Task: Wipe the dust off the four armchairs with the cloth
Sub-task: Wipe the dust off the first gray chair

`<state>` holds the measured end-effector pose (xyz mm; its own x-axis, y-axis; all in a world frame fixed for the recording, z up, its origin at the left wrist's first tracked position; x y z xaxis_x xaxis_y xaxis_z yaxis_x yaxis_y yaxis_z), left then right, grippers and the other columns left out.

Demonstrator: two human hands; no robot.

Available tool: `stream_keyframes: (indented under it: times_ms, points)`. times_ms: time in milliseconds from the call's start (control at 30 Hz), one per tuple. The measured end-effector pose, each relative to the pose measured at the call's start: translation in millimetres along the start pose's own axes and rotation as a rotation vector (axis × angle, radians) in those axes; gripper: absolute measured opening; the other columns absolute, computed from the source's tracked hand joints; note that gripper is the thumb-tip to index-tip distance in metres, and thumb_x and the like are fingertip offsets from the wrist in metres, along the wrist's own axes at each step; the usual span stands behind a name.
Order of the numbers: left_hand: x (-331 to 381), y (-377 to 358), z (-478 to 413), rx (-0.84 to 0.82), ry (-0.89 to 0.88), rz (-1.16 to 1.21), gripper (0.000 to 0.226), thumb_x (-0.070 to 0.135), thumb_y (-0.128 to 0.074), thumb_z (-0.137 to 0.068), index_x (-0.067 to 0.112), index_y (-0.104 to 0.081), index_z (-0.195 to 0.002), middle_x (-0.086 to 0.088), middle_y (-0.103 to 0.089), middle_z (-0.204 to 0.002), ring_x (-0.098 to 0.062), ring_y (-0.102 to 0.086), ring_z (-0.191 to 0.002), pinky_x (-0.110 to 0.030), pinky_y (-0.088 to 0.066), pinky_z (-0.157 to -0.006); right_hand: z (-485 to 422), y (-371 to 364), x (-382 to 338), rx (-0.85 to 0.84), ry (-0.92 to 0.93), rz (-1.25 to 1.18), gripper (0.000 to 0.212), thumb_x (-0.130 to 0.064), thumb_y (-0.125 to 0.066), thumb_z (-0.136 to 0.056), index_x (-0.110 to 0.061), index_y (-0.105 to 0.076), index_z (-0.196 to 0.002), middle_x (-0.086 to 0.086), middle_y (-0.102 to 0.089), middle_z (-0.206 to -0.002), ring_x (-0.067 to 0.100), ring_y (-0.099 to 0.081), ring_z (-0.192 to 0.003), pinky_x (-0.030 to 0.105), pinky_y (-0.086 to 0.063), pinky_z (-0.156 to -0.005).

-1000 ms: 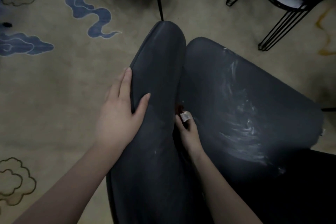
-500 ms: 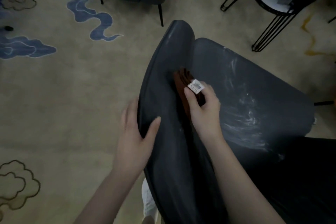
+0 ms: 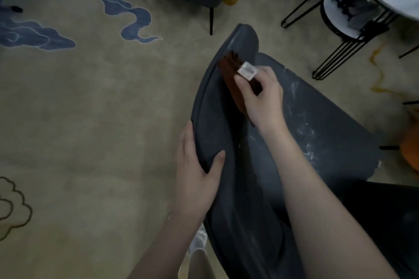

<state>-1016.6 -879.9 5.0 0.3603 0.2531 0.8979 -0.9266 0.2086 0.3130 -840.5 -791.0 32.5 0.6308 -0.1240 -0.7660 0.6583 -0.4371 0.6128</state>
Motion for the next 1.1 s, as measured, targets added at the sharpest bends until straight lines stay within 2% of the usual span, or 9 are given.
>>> stream_keyframes:
  times_ms: [67,200,333,467,600,833,933,1033,1100]
  points:
    - [-2.2,-1.3,-0.4,0.011,-0.008,0.023,0.081,0.040,-0.065,-0.091,0.029,-0.018,-0.156,0.009,-0.030,-0.155,-0.007,-0.029,-0.143,-0.041,-0.032,-0.117,-6.2,-10.8,-0.9,-0.126,0.057,0.040,0.023,-0.022,-0.066,-0.092,-0.004,-0.071,-0.106,-0.004,-0.055,-0.106,0.002,-0.053,-0.098,0.002,-0.035,-0.085]
    - [-2.6,-2.4,0.0,0.031,-0.012,0.039,0.080,0.032,-0.068,-0.091,0.030,-0.020,-0.155,0.011,-0.031,-0.153,-0.002,-0.028,-0.142,-0.036,-0.031,-0.118,4.6,-11.1,-5.8,-0.264,0.160,0.045,0.027,-0.028,-0.064,-0.090,-0.007,-0.073,-0.105,-0.005,-0.059,-0.105,0.005,-0.058,-0.098,0.023,-0.046,-0.089]
    - [-1.2,-2.4,-1.0,0.034,-0.020,0.035,0.081,0.032,-0.067,-0.090,0.028,-0.020,-0.156,0.012,-0.031,-0.153,-0.001,-0.028,-0.142,-0.034,-0.030,-0.118,28.4,-8.2,-13.4,-0.346,0.215,-0.006,0.027,-0.031,-0.063,-0.091,-0.008,-0.074,-0.100,-0.003,-0.062,-0.099,0.005,-0.060,-0.093,0.024,-0.050,-0.085]
    - [-1.0,-2.8,-0.9,0.053,-0.012,0.014,0.082,0.039,-0.065,-0.088,0.025,-0.022,-0.156,0.010,-0.031,-0.155,-0.004,-0.030,-0.142,-0.038,-0.032,-0.117,25.8,-3.7,-17.2,-0.353,0.308,-0.017,0.025,-0.029,-0.063,-0.091,-0.007,-0.075,-0.095,0.001,-0.063,-0.095,0.008,-0.061,-0.087,0.031,-0.051,-0.078]
    - [6.8,-3.8,6.7,0.122,-0.007,-0.068,0.079,0.039,-0.065,-0.089,0.023,-0.024,-0.155,0.005,-0.034,-0.153,-0.006,-0.031,-0.141,-0.034,-0.031,-0.117,13.0,-5.6,-16.4,-0.361,0.376,0.042,0.023,-0.026,-0.063,-0.093,-0.006,-0.073,-0.095,0.003,-0.061,-0.099,0.008,-0.058,-0.088,0.034,-0.050,-0.077]
    - [12.7,-13.6,37.8,0.239,0.000,-0.130,0.076,0.038,-0.061,-0.089,0.022,-0.026,-0.154,0.009,-0.033,-0.153,-0.005,-0.032,-0.140,-0.028,-0.030,-0.116,58.3,7.5,-9.4,-0.442,0.421,-0.120,0.019,-0.020,-0.064,-0.092,-0.003,-0.072,-0.094,0.004,-0.061,-0.097,0.009,-0.060,-0.088,0.029,-0.052,-0.077]
    - [11.1,-19.8,48.1,0.261,0.020,-0.193,0.075,0.032,-0.062,-0.093,0.021,-0.023,-0.155,0.004,-0.027,-0.158,-0.008,-0.025,-0.145,-0.016,-0.018,-0.115,75.4,19.5,1.5,-0.359,0.350,-0.138,0.018,-0.019,-0.064,-0.091,-0.005,-0.072,-0.100,0.006,-0.059,-0.100,0.006,-0.058,-0.092,0.019,-0.048,-0.082]
    - [10.3,-22.5,50.1,0.294,0.005,-0.298,0.075,0.040,-0.054,-0.091,0.016,-0.024,-0.155,-0.004,-0.029,-0.159,-0.015,-0.026,-0.145,-0.004,-0.008,-0.110,92.6,28.6,18.8,-0.262,0.230,-0.137,0.019,-0.018,-0.066,-0.090,-0.004,-0.069,-0.104,0.005,-0.056,-0.104,0.004,-0.055,-0.096,0.009,-0.041,-0.085]
    - [10.6,-23.5,49.8,0.312,0.003,-0.335,0.075,0.044,-0.051,-0.093,0.016,-0.022,-0.156,-0.004,-0.028,-0.159,-0.016,-0.027,-0.144,-0.002,-0.007,-0.109,101.5,31.0,27.0,-0.214,0.164,-0.157,0.018,-0.012,-0.066,-0.089,-0.002,-0.068,-0.105,0.008,-0.056,-0.106,0.005,-0.054,-0.097,0.006,-0.037,-0.087]
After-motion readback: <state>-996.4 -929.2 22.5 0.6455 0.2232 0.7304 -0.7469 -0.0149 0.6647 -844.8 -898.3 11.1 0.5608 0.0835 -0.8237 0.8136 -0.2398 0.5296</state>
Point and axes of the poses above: each hand's wrist, its own z-axis away from the middle knuckle, its own y-axis out of the back of the hand, x = y × z, the point moved 3 cm from there along -z, towards the middle knuckle
